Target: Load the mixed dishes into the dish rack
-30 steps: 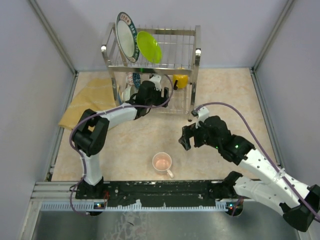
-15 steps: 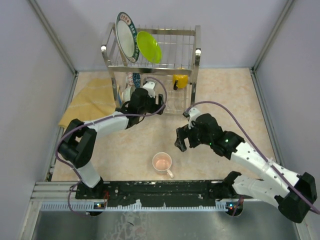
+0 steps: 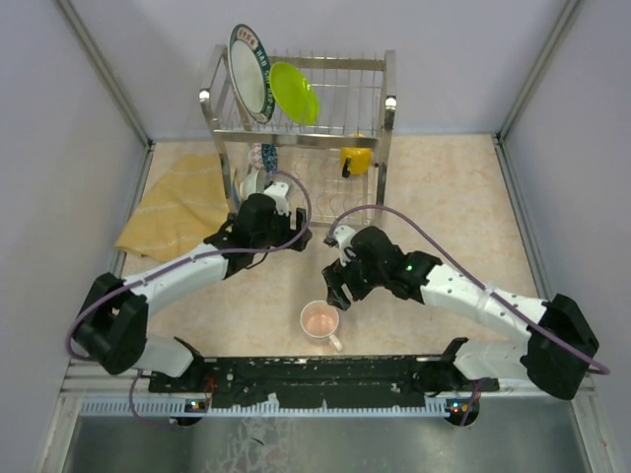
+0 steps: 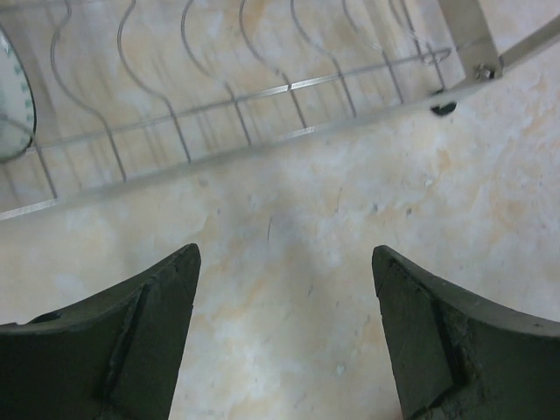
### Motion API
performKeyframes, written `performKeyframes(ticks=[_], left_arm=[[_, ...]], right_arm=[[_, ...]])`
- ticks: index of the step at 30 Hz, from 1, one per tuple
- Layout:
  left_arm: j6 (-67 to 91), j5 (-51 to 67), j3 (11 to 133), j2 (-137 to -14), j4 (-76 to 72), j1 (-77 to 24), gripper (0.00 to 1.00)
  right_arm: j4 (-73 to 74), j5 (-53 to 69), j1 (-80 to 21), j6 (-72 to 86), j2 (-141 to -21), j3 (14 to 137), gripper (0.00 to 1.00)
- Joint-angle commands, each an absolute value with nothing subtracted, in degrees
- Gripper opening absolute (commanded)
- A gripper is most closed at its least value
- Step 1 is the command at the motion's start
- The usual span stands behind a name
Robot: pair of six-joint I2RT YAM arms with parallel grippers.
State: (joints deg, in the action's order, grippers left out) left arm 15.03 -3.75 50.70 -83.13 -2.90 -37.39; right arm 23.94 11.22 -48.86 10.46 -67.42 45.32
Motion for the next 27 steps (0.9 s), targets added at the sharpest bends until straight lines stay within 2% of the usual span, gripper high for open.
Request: performKeyframes(ticks=[1,12,20,23,27], left_arm=[[18.02,-4.71,46.62,-76.53,2.6,-37.71,0.85],[25.11,-10.62,43.23,-64.62,14.71,-37.71,0.87],[26.12,-14.12,41.6,-60.54,18.28,-37.53,0.87],[26.15,-14.79,41.48,-60.16,19.17,-37.36,0.88],[25.69,-15.16,41.89,-60.07,19.6,-36.8,0.88]], right_arm=[[20.48,13.66,-51.27,7.11,-69.31,48.99,0.7],[18.47,13.56,-54.08,-1.48,-76.98,51.21,0.6],[20.21,13.9,-56.81,-4.77,-85.15,56.6,0.57],[21.77,13.27,-58.13,-5.41,-87.89,58.31,0.49],[22.86,12.03,-58.78,-5.39,-89.29,58.46,0.27]])
